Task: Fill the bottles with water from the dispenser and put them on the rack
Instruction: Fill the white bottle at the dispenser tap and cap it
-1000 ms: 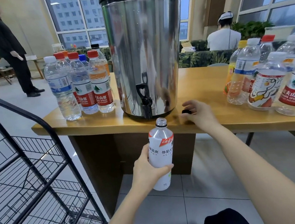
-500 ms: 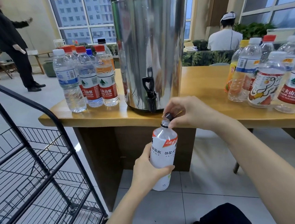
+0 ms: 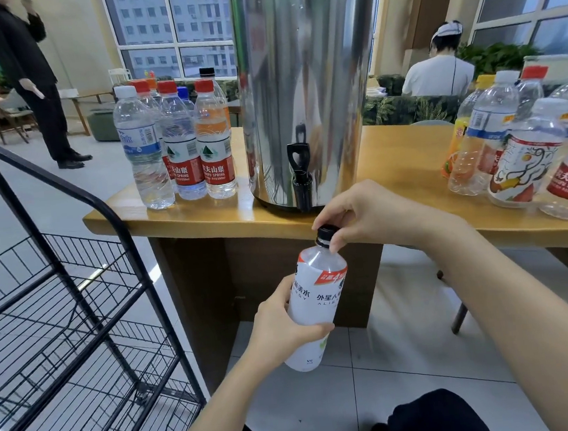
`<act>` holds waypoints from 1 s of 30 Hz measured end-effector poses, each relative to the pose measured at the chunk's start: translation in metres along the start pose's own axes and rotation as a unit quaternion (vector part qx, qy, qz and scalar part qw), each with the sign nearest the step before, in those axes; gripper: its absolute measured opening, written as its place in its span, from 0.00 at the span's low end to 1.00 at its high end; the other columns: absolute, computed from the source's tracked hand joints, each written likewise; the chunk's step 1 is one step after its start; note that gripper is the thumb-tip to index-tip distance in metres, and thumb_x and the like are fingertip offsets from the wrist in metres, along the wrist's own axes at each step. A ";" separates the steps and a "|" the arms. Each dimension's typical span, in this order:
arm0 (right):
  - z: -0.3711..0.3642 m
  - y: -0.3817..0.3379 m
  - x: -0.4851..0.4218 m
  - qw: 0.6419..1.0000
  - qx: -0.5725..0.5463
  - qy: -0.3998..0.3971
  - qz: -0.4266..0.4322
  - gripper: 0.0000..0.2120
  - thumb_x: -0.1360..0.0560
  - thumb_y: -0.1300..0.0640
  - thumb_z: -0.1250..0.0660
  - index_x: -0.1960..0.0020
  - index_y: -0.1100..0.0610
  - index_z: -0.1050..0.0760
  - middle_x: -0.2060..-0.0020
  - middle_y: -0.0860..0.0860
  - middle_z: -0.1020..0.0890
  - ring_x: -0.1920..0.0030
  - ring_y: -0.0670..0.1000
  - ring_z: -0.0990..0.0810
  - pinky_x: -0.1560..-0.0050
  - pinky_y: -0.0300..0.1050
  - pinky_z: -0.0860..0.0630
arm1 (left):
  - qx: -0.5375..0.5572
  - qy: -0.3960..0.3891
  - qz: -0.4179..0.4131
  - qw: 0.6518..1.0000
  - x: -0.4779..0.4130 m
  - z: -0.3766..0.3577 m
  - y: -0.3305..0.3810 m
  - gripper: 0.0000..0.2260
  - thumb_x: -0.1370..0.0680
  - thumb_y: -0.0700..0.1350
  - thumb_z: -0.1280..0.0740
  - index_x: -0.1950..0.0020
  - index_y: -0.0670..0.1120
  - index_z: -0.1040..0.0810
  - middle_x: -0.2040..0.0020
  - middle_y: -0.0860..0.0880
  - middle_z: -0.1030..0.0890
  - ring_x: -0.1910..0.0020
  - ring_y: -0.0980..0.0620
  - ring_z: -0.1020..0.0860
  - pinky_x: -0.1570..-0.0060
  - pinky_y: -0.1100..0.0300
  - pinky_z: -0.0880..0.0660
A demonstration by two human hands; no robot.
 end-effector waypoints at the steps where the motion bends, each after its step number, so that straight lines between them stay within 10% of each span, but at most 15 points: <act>1: -0.001 0.000 0.000 1.000 -0.002 -0.006 0.004 0.16 0.33 0.61 0.22 0.47 0.53 0.17 0.55 0.45 0.16 0.51 0.43 0.18 0.44 0.40 0.22 | -0.001 -0.003 0.000 1.000 0.000 0.001 0.000 0.30 0.39 0.56 0.22 0.40 0.61 0.28 0.47 0.62 0.19 0.46 0.59 0.20 0.46 0.52 0.20; 10: -0.001 -0.004 0.007 0.992 -0.111 -0.039 0.048 0.16 0.33 0.69 0.25 0.47 0.56 0.18 0.50 0.48 0.16 0.46 0.44 0.18 0.45 0.38 0.22 | 0.008 -0.125 0.000 0.992 0.005 0.004 0.009 0.27 0.30 0.40 0.22 0.37 0.57 0.28 0.46 0.62 0.19 0.43 0.60 0.20 0.52 0.65 0.22; 19: -0.003 -0.001 0.004 0.999 0.052 0.007 0.002 0.24 0.38 0.36 0.29 0.56 0.56 0.22 0.67 0.46 0.23 0.66 0.45 0.27 0.66 0.39 0.28 | -0.012 -0.087 -0.018 0.996 0.000 0.001 0.010 0.28 0.32 0.44 0.20 0.37 0.59 0.29 0.46 0.61 0.19 0.44 0.61 0.21 0.45 0.56 0.21; 30: -0.001 0.006 0.012 0.998 -0.007 -0.057 -0.011 0.17 0.26 0.63 0.29 0.40 0.49 0.20 0.48 0.43 0.18 0.48 0.40 0.20 0.45 0.34 0.24 | -0.050 -0.069 -0.004 0.996 -0.003 0.008 -0.001 0.30 0.36 0.54 0.20 0.39 0.65 0.30 0.45 0.64 0.20 0.45 0.62 0.21 0.43 0.50 0.21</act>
Point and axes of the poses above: each hand's wrist, its own x-axis away from the middle knuckle, its own z-axis out of the back of the hand, y = z × x, the point moved 7 cm from there along -x, towards the middle knuckle
